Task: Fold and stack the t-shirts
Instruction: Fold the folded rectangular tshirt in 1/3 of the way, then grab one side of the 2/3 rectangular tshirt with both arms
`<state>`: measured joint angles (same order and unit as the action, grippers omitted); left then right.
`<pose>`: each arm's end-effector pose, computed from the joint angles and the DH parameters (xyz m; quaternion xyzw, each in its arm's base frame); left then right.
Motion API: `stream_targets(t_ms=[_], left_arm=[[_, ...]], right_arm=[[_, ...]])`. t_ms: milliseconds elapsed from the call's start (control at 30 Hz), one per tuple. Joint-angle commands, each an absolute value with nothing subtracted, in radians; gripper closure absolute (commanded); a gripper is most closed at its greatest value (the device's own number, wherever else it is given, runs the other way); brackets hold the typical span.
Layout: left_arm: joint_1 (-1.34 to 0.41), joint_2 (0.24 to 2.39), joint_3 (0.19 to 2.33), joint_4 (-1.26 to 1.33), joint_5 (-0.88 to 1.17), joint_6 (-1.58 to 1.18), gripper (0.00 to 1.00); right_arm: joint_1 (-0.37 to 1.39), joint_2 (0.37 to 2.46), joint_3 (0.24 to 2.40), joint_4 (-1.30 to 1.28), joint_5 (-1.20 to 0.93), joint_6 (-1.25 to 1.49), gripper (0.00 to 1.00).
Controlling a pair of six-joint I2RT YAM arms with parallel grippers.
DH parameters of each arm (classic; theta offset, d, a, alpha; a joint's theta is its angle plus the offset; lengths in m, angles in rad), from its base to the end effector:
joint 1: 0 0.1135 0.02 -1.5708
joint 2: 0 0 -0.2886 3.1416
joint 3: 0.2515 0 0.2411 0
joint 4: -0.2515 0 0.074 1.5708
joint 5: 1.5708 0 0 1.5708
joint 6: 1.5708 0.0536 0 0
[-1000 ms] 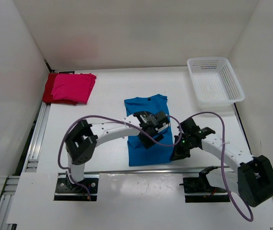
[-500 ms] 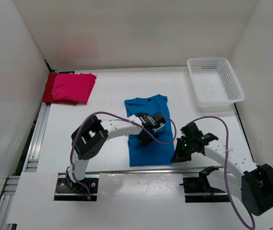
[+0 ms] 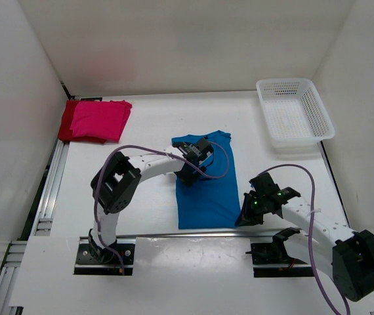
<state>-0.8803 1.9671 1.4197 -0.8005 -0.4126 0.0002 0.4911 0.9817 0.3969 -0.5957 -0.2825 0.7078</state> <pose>0.2645 -0.2864 0.1894 0.3939 0.8897 0.1378 0.1852 0.1122 0.0769 0.1585 0.0779 0.9685 0.2223 0.0806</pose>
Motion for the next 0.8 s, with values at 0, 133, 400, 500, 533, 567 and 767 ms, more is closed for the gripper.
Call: stream_targets(t_ms=[0, 133, 400, 500, 533, 567, 767], left_arm=[[-0.853, 1.894, 1.456, -0.793, -0.462, 0.000, 0.00], [-0.799, 1.957, 1.545, -0.802, -0.509, 0.000, 0.00], [-0.770, 1.778, 1.606, -1.010, -0.262, 0.000, 0.00], [-0.781, 1.701, 1.490, -1.126, 0.087, 0.000, 0.00], [-0.817, 1.651, 1.362, -1.126, 0.145, 0.000, 0.00], [-0.836, 1.631, 1.297, -1.126, 0.188, 0.000, 0.00], [-0.946, 1.606, 1.037, -0.994, 0.285, 0.000, 0.00]], right_arm=[[0.492, 0.971, 0.391, -0.614, -0.279, 0.703, 0.98], [0.492, 0.971, 0.382, -0.614, -0.279, 0.703, 0.98], [0.492, 1.009, 0.403, -0.614, -0.279, 0.675, 0.98], [0.492, 1.019, 0.413, -0.604, -0.279, 0.666, 0.95], [0.492, 1.019, 0.413, -0.604, -0.279, 0.657, 0.95], [0.492, 1.019, 0.413, -0.604, -0.270, 0.657, 0.95], [0.483, 1.040, 0.380, -0.548, -0.295, 0.666, 0.94]])
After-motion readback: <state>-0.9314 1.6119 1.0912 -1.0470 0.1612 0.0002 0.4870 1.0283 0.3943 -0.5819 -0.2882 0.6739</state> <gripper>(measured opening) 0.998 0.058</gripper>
